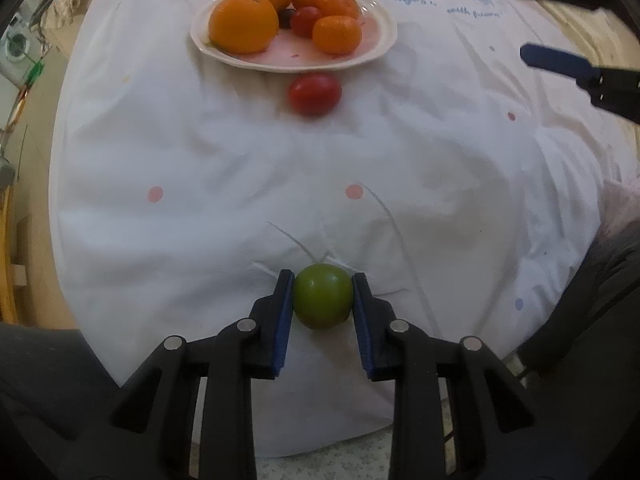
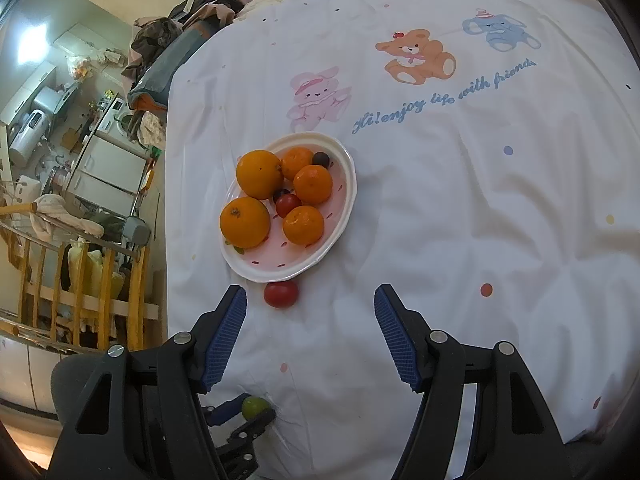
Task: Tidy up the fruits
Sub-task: 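Lift the lime with the left tool while the right tool grasps the red tomato, then carry the lime and red tomato over the plate with both tools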
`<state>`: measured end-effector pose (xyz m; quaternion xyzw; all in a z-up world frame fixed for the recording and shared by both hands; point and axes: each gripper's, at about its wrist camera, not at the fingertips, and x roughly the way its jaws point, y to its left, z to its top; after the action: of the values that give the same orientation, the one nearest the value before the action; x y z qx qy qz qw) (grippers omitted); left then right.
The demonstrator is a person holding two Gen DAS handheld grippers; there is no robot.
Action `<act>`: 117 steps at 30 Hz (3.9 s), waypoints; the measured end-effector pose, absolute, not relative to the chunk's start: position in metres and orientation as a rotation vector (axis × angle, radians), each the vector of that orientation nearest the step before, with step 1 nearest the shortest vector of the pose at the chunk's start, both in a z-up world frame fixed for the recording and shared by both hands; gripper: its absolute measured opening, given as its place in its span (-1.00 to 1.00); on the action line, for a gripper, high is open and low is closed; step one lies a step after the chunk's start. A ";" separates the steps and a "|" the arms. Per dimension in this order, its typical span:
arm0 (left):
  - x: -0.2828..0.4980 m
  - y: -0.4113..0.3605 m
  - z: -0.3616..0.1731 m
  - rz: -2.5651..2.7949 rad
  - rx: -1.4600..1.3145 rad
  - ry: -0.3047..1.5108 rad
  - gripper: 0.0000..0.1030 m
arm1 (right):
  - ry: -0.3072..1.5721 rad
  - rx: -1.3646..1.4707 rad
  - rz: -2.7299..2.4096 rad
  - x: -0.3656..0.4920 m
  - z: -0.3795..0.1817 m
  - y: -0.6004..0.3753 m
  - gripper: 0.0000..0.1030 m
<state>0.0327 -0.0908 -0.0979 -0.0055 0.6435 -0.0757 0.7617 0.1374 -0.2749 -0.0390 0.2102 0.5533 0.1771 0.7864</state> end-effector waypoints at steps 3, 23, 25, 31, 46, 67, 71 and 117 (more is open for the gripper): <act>0.036 -0.084 -0.082 -0.163 -0.033 1.372 -0.52 | 1.198 0.450 0.375 0.137 -0.041 -0.275 0.34; 0.129 0.011 -0.034 -0.028 -0.174 1.240 -0.52 | 1.260 0.323 0.419 0.148 -0.071 -0.231 0.34; 0.130 0.016 -0.039 -0.031 -0.204 1.252 -0.52 | 1.280 0.280 0.467 0.152 -0.076 -0.217 0.34; 0.127 0.032 -0.049 0.009 -0.306 1.256 -0.52 | 1.318 0.161 0.519 0.162 -0.099 -0.184 0.27; 0.133 0.028 -0.060 0.011 -0.282 1.295 -0.52 | 1.333 0.008 0.561 0.177 -0.124 -0.144 -0.19; 0.134 0.018 -0.067 0.020 -0.223 1.299 -0.52 | 1.280 0.141 0.546 0.174 -0.071 -0.206 -0.19; 0.141 0.006 -0.067 -0.011 -0.208 1.302 -0.52 | 1.233 0.169 0.522 0.190 -0.059 -0.218 -0.19; 0.195 -0.062 -0.106 -0.162 -0.236 1.298 0.43 | 1.322 0.299 0.476 0.259 -0.108 -0.235 0.20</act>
<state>0.1949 -0.0616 -0.1055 -0.1093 0.6022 -0.0753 0.7872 0.2592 -0.2352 -0.1084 0.1370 0.6058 0.2178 0.7528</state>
